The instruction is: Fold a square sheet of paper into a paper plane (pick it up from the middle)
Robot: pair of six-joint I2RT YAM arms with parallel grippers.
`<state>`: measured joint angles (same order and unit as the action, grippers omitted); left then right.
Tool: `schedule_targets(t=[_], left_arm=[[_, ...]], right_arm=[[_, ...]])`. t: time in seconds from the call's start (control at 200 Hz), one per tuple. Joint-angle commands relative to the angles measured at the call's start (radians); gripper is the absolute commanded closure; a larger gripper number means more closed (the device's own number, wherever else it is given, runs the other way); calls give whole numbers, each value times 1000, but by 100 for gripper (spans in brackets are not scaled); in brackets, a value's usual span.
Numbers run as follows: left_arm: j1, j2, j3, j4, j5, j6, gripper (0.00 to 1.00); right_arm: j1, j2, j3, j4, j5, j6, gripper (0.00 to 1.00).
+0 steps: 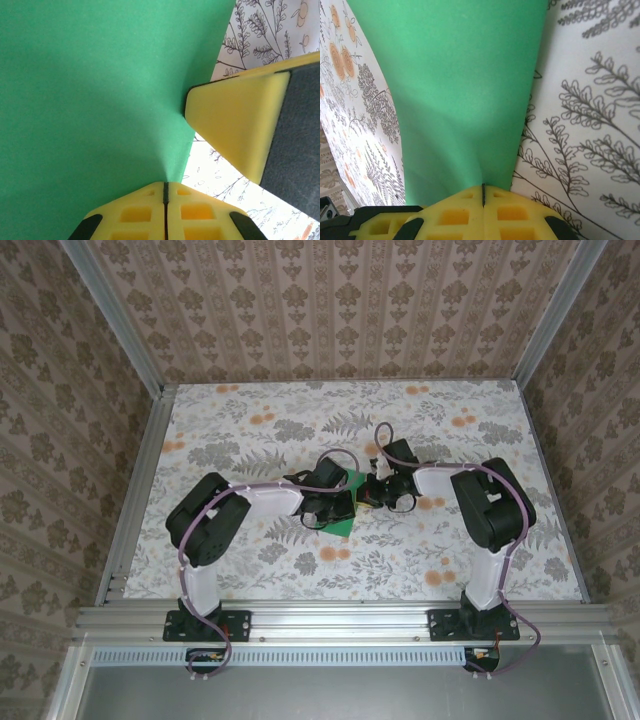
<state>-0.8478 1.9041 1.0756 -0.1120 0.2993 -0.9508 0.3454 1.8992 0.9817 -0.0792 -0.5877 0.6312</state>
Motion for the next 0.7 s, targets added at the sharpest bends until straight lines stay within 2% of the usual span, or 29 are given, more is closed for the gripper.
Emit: schedule_targets(t=[0.0, 0.695], left_arm=[[-13, 54, -22, -156, -1, -14, 92], [-20, 64, -19, -164, 3, -9, 93]], right_arm=[[-34, 48, 32, 36, 121, 0, 96], [-73, 125, 160, 32, 131, -4, 96]])
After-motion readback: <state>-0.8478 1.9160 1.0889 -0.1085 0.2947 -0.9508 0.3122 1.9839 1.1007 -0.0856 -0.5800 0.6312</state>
